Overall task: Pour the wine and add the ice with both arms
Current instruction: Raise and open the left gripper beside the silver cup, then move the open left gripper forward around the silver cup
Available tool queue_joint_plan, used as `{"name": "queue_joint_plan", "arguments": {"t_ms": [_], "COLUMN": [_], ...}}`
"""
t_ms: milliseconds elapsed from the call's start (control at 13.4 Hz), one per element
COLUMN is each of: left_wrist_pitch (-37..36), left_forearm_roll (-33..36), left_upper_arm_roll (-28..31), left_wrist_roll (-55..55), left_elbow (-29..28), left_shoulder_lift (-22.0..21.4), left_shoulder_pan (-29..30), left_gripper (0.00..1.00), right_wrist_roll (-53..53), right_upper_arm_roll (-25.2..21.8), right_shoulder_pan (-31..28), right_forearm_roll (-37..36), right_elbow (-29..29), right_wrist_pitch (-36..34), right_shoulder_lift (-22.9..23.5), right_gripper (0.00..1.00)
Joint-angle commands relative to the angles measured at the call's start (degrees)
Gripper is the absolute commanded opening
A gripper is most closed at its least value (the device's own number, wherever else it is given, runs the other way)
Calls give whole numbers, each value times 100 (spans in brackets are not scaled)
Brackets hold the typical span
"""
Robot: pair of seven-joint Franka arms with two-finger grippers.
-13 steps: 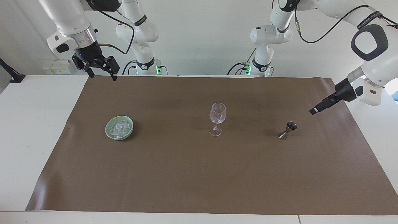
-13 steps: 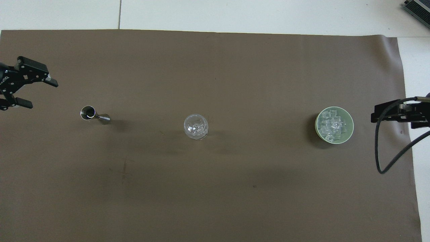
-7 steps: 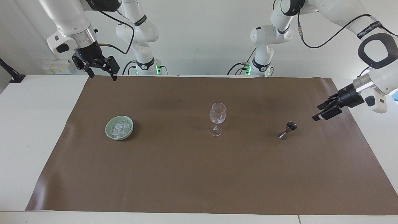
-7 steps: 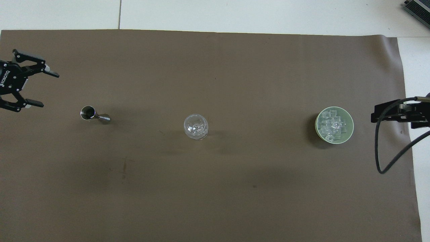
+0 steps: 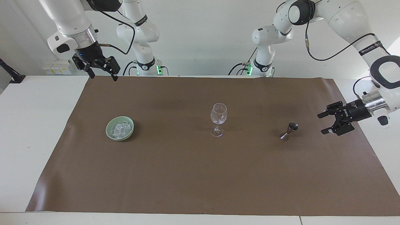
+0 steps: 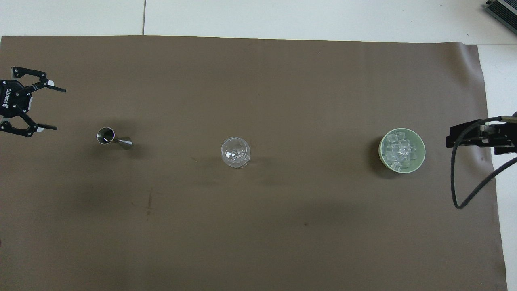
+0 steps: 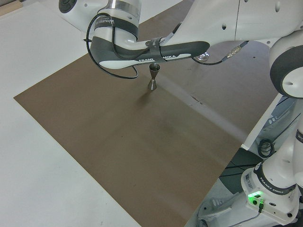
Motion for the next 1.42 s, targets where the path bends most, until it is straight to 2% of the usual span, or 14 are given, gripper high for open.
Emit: {"name": "queue_joint_plan", "arguments": {"t_ms": [0,597,820,895,1342], "left_wrist_pitch": [107,547,1117,1206,1417], "left_forearm_roll": [-244,-1157,-1579,-1711,-1950], "left_upper_arm_roll": [-26,-17,-26,-26,-43], "left_wrist_roll": [-103,-103,-86,-86,-51], "left_elbow": [-256,-1144,-2117,-2277,-2736], "left_shoulder_lift": [-4,-39,-267,-294,-312], "left_shoulder_pan": [100,469,583,566,364], "left_gripper": [100,100,100,100,100], "right_wrist_roll": [-133,-133,-133,-133,-133], "right_upper_arm_roll": [7,7,7,7,7], "right_shoulder_pan": [-14,-22,-14,-14,-14], "right_forearm_roll": [4,4,4,4,4], "right_elbow": [-94,-94,-94,-94,-94], "right_wrist_pitch": [-57,-56,-57,-48,-57], "right_shoulder_lift": [-90,-90,-90,-90,-90], "right_gripper": [100,100,100,100,100]}}
